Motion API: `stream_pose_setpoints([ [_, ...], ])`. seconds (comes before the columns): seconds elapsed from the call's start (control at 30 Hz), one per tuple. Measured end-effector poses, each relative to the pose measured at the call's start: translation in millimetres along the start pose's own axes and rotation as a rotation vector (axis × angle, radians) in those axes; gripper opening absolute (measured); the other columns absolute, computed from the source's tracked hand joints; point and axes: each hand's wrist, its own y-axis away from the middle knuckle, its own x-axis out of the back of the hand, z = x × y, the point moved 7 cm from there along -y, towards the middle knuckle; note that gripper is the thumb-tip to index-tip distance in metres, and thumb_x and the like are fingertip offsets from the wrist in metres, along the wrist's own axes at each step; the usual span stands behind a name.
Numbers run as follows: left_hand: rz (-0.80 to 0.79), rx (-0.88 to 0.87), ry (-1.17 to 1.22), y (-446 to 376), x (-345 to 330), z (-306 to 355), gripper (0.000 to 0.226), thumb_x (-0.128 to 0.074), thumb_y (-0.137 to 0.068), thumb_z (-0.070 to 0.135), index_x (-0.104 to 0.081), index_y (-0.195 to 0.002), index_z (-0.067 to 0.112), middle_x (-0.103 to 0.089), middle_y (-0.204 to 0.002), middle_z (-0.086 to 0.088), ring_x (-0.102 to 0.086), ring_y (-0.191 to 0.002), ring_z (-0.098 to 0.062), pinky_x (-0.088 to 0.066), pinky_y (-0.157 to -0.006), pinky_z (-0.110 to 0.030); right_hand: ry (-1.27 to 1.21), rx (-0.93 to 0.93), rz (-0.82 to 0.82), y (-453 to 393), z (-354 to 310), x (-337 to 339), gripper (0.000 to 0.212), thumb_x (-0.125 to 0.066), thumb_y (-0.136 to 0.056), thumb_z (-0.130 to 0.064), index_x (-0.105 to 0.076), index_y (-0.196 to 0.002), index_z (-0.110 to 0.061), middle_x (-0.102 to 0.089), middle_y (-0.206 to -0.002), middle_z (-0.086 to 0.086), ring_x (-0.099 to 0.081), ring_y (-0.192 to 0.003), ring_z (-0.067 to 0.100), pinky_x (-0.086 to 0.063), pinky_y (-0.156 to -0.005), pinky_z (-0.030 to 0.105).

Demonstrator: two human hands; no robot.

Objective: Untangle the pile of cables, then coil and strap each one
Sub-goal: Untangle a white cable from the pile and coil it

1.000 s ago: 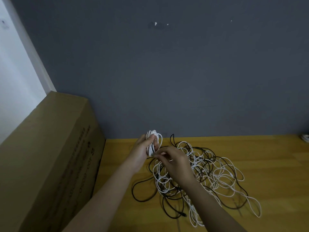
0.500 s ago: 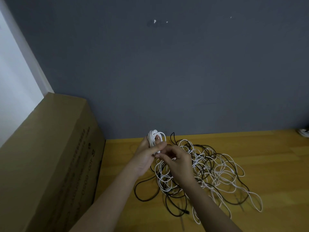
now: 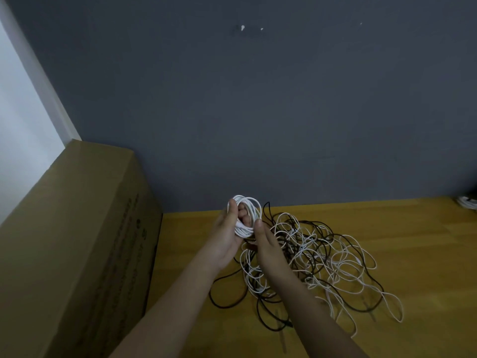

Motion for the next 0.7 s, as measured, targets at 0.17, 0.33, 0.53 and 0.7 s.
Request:
stream_pose_setpoints([
  [0.17, 0.172, -0.153, -0.498, 8, 2, 3, 0.052, -0.038, -0.08, 0.067, -0.056, -0.098, 0.022, -0.058, -0.069, 0.018, -0.057, -0.069, 0.004, -0.045, -0.067, -0.013, -0.071, -0.039, 0.043, -2, 7, -2, 0.037, -0.027, -0.104, -0.034, -0.056, -0.125, -0.024, -0.06, -0.124, -0.009, -0.052, -0.116, -0.003, -0.041, -0.099, 0.018],
  [0.33, 0.148, -0.198, -0.633, 10, -9, -3, 0.028, -0.037, -0.096, 0.051, -0.054, -0.095, 0.028, -0.059, -0.072, 0.014, -0.057, -0.066, 0.009, -0.043, -0.059, -0.006, -0.221, -0.148, 0.067, -2, 19, 0, 0.038, -0.025, -0.105, -0.033, -0.058, -0.12, -0.025, -0.063, -0.121, -0.003, -0.061, -0.109, 0.004, -0.052, -0.087, 0.023],
  [0.53, 0.064, -0.21, -0.868, 13, -23, -26, 0.02, -0.036, -0.097, 0.047, -0.051, -0.098, 0.035, -0.056, -0.105, 0.005, -0.054, -0.1, -0.001, -0.041, -0.086, -0.017, -0.178, -0.171, 0.164, 10, 37, 21, 0.046, -0.025, -0.103, -0.046, -0.053, -0.134, -0.026, -0.059, -0.131, -0.004, -0.053, -0.123, 0.012, -0.042, -0.106, 0.046],
  [0.7, -0.031, -0.115, -0.905, 10, -33, -41, 0.02, -0.036, -0.101, 0.042, -0.049, -0.086, 0.046, -0.053, -0.093, 0.024, -0.051, -0.088, 0.02, -0.036, -0.079, -0.006, -0.114, -0.19, 0.231, 24, 54, 53, 0.057, -0.03, -0.098, -0.056, -0.039, -0.144, -0.024, -0.041, -0.147, -0.01, -0.035, -0.136, 0.002, -0.033, -0.113, 0.034],
])
